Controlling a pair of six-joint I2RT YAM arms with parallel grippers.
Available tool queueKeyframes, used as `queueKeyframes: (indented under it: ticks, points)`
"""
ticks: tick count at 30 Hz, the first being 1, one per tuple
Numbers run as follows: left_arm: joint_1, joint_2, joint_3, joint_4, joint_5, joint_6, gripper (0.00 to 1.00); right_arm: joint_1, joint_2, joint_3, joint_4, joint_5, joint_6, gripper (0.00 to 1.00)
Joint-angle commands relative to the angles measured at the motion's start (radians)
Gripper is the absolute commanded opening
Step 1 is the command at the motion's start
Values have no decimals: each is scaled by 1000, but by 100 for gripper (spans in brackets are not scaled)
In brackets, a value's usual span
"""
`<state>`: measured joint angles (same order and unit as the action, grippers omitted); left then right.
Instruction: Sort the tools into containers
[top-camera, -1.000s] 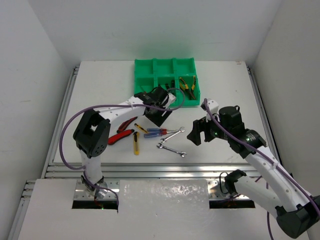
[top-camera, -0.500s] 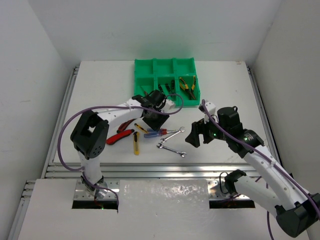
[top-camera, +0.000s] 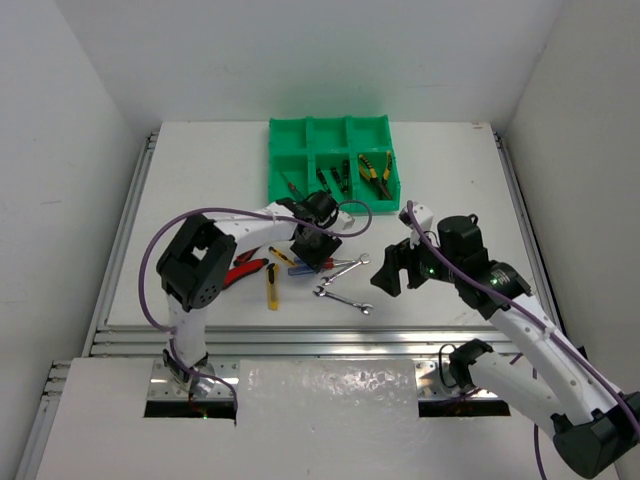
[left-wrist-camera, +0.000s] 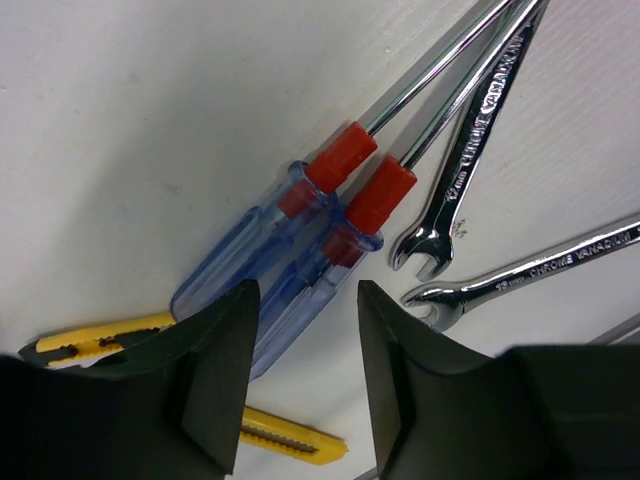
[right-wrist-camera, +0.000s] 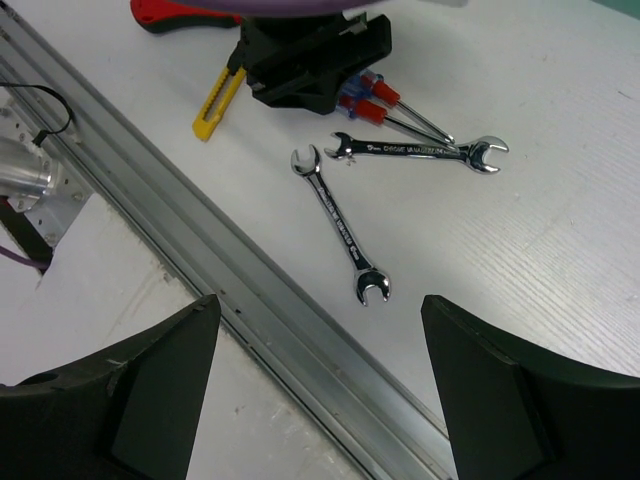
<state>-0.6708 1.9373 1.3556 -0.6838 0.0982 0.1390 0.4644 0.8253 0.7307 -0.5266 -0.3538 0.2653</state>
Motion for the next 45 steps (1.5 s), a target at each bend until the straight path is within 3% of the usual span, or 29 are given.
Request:
queueKeyframes:
  ticks: [1, 6, 14, 20, 24, 25, 29, 31, 33, 42, 45]
  points:
    - [-12, 11, -13, 52, 9, -18, 42, 0, -28, -1, 43, -28, 0, 82]
    - [-39, 52, -36, 72, -9, -36, 36, 0, -26, 9, 40, -37, -3, 82]
    - [-50, -9, -15, 44, -55, -50, 0, -1, -32, 9, 37, -30, -3, 82]
    - [-78, -165, 11, 21, -57, -49, 0, -1, -32, 24, 28, 1, -6, 82]
    - [-46, -323, 43, 118, -222, -116, 0, 0, -32, 21, 40, 32, 9, 82]
    - [12, -331, 63, 151, -238, -137, 0, 0, -28, 19, 42, 39, 11, 82]
    - [200, -215, 258, 132, -331, -416, 0, -1, -9, 19, 45, 52, 11, 82]
    - [243, -155, 365, 122, -372, -466, 0, -1, -6, 18, 50, 55, 11, 82]
    - [244, -78, 436, 151, -463, -510, 0, -1, 0, 18, 54, 59, 14, 82]
    - [270, 158, 586, 193, -483, -639, 1, -1, 35, 18, 51, 59, 5, 82]
    - [275, 189, 591, 190, -505, -682, 12, 0, 43, 18, 50, 50, 5, 82]
